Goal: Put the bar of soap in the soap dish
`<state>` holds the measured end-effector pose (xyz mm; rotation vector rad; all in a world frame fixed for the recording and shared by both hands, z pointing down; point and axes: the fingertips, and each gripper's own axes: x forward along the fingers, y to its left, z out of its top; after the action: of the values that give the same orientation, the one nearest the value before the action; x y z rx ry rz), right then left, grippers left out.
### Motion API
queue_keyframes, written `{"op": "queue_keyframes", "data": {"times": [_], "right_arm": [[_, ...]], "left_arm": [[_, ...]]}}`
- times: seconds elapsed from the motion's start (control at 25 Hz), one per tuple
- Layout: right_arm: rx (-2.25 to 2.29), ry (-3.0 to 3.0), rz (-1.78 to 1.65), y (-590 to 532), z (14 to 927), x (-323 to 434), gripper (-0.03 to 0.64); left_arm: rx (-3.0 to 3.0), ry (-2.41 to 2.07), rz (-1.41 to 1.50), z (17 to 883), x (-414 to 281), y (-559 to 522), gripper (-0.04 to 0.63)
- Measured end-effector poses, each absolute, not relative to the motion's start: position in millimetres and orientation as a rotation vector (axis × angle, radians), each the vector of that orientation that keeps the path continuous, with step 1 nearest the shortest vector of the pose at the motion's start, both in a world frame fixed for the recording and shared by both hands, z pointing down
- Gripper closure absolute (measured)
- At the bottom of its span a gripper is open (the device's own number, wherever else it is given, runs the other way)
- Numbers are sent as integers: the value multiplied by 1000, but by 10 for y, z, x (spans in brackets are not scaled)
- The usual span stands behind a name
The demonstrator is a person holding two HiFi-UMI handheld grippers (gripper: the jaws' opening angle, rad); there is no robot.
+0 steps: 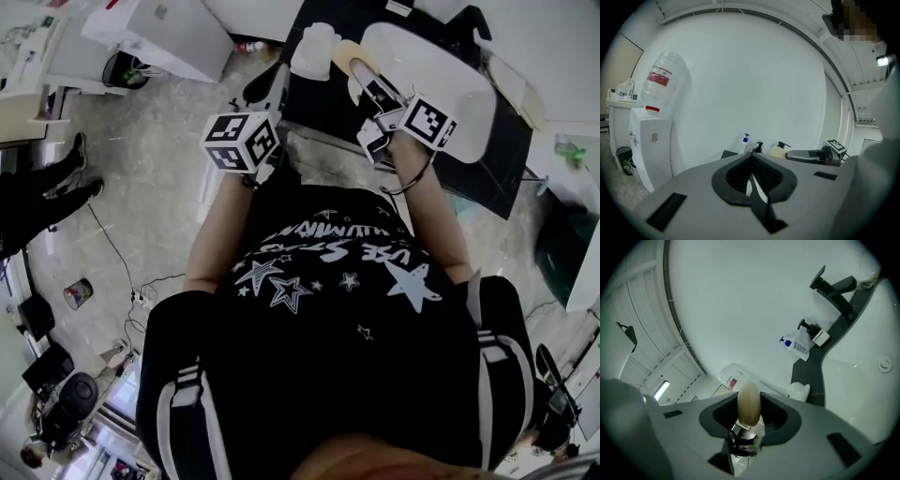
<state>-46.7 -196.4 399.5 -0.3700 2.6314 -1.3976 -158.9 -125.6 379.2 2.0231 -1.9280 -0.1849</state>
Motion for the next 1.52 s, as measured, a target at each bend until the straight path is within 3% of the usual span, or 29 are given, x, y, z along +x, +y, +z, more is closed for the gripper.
{"op": "queue_keyframes", "data": {"times": [0.44, 0.88, 1.52], "right_arm": [[-808, 2540, -1426, -2155, 4302, -734, 491], [-1198, 2659, -1236, -2382, 4660, -911, 491], [-1365, 3102, -945, -2489, 5024, -1050, 491]], "left_arm": [[2205, -1647, -129, 3940, -1951, -1725, 583], [2308, -1350, -19, 4328, -2040, -2133, 583], [2297, -1228, 82, 4635, -1930, -2281, 583]]}}
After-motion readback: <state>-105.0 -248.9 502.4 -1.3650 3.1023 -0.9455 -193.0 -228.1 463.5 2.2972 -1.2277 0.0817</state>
